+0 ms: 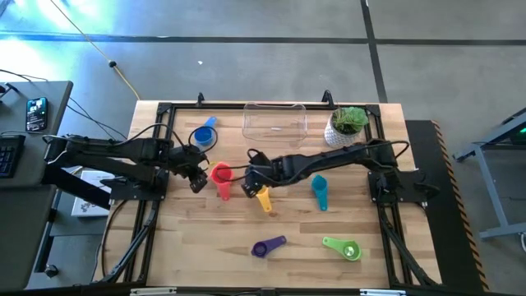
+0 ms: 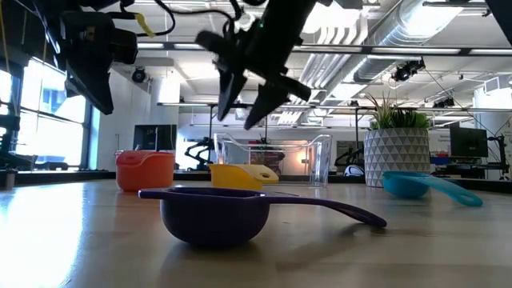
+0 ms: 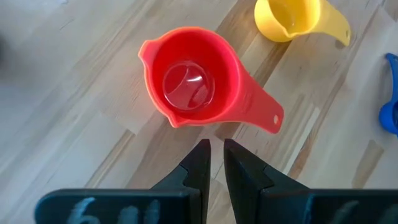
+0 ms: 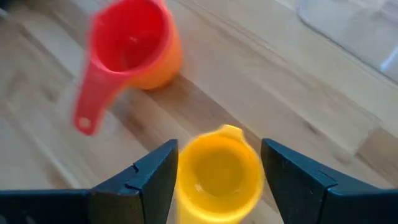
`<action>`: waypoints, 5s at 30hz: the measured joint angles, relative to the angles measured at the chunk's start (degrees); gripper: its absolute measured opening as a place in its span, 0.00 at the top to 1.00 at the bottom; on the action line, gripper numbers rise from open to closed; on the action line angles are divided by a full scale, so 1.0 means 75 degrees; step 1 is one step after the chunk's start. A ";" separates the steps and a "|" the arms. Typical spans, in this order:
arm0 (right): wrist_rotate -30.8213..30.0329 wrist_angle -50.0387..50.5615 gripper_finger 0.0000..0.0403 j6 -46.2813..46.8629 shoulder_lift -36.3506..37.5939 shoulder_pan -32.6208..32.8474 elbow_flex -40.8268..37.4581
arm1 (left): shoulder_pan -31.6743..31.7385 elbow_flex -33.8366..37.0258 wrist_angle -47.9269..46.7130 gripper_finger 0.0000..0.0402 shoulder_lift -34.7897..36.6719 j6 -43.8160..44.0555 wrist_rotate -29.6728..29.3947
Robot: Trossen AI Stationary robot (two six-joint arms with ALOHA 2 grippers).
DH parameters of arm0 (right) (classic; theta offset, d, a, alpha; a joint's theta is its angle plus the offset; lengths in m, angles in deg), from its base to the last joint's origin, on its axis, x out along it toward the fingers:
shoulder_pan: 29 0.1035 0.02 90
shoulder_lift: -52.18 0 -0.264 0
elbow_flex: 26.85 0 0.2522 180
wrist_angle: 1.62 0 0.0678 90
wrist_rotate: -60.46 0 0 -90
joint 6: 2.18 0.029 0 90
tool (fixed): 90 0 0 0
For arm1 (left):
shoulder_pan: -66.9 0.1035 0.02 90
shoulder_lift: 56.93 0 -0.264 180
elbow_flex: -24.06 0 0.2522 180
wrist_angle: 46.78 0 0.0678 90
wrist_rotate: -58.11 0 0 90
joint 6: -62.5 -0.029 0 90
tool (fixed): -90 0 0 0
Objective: Nest measuring cups in basket
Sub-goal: Stack the yellow measuring cup on the top of the red measuring cup
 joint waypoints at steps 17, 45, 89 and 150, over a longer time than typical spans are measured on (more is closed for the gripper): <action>0.0077 0.0898 0.45 0.0320 -0.0475 -0.0081 -0.0120 | 0.0000 0.0000 0.0010 0.91 0.0000 0.0029 -0.0029; 0.1353 0.0865 0.96 0.1552 -0.0862 -0.0093 -0.0111 | 0.0000 0.0003 -0.0101 0.91 0.0011 0.0015 0.0076; -0.0687 -0.2359 1.00 0.2542 -0.0851 -0.0798 0.1818 | -0.0002 0.0006 -0.0588 0.91 0.3352 -0.0031 0.0255; 0.0759 -0.2146 0.82 0.3593 -0.2142 -0.0766 0.1818 | -0.0003 0.0003 -0.0837 0.91 0.3436 0.0300 0.0171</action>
